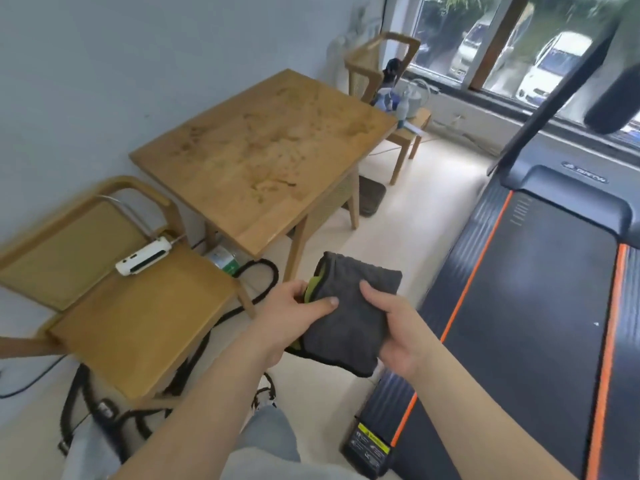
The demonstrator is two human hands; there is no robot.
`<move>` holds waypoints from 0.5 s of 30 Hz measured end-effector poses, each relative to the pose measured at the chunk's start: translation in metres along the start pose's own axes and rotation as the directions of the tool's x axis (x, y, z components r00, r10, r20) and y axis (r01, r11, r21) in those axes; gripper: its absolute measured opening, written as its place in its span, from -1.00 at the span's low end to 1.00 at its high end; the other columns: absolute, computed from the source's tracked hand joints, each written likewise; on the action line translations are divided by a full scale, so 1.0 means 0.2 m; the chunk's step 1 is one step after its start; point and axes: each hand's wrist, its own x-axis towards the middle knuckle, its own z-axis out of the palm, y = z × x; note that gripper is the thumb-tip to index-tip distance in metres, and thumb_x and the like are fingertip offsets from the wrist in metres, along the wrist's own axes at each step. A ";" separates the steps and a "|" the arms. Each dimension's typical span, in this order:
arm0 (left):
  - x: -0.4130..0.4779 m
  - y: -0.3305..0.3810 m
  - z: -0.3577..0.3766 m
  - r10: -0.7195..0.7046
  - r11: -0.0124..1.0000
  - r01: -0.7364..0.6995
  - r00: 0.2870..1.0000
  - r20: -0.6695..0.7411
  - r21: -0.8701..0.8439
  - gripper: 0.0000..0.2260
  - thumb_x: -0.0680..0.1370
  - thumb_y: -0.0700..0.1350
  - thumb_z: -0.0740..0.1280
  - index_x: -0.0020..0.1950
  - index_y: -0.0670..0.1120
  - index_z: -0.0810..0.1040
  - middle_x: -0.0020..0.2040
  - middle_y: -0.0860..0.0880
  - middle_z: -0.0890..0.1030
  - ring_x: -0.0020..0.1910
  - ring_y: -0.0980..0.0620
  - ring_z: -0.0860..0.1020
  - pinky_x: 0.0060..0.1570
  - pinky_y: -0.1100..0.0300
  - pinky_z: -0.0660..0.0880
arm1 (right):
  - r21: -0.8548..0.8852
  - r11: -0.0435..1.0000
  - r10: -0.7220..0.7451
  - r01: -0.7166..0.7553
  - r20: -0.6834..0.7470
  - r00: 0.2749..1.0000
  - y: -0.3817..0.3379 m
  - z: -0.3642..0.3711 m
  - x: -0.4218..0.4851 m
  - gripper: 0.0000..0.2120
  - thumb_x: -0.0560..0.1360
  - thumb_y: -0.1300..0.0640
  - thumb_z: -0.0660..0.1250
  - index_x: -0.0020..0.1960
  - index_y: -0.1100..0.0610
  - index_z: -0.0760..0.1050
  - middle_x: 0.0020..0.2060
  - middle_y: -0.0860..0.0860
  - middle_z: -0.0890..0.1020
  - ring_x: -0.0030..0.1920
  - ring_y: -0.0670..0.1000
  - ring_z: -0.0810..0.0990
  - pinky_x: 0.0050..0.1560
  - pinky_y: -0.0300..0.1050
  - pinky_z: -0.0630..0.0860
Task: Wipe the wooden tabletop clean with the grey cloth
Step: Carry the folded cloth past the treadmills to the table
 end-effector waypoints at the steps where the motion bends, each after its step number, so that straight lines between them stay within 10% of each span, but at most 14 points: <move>1: 0.07 0.03 -0.09 -0.023 1.000 0.023 1.000 0.016 -0.015 -0.60 0.28 0.14 0.64 0.03 0.02 0.71 -0.01 0.02 0.76 -0.01 0.02 0.72 0.06 -0.07 0.67 | 0.018 1.000 0.020 -0.020 0.009 1.000 -0.03 0.08 0.09 -0.59 0.59 0.06 0.42 0.40 0.18 0.56 0.31 0.22 0.63 0.30 0.26 0.62 0.32 0.23 0.54; 9: 0.51 0.27 -0.63 -0.054 0.980 0.105 0.958 0.280 -0.171 -0.51 0.38 0.01 0.67 0.27 0.06 0.65 0.26 -0.05 0.68 0.25 -0.09 0.64 0.24 -0.07 0.59 | 0.102 0.986 0.125 -0.133 0.083 0.989 -0.21 0.50 0.65 -0.64 0.60 0.07 0.38 0.33 0.21 0.61 0.35 0.29 0.58 0.34 0.32 0.58 0.30 0.24 0.54; 15: 0.70 0.29 -0.75 -0.276 0.873 0.386 0.895 0.350 -0.300 -0.68 0.45 0.10 0.59 0.18 0.07 0.72 0.22 -0.11 0.70 0.18 -0.15 0.68 0.04 -0.01 0.65 | -0.303 0.937 0.141 -0.172 -0.120 0.983 -0.33 0.66 0.99 -0.71 0.60 0.06 0.41 0.29 0.12 0.64 0.16 0.10 0.73 0.20 0.14 0.70 0.22 0.12 0.61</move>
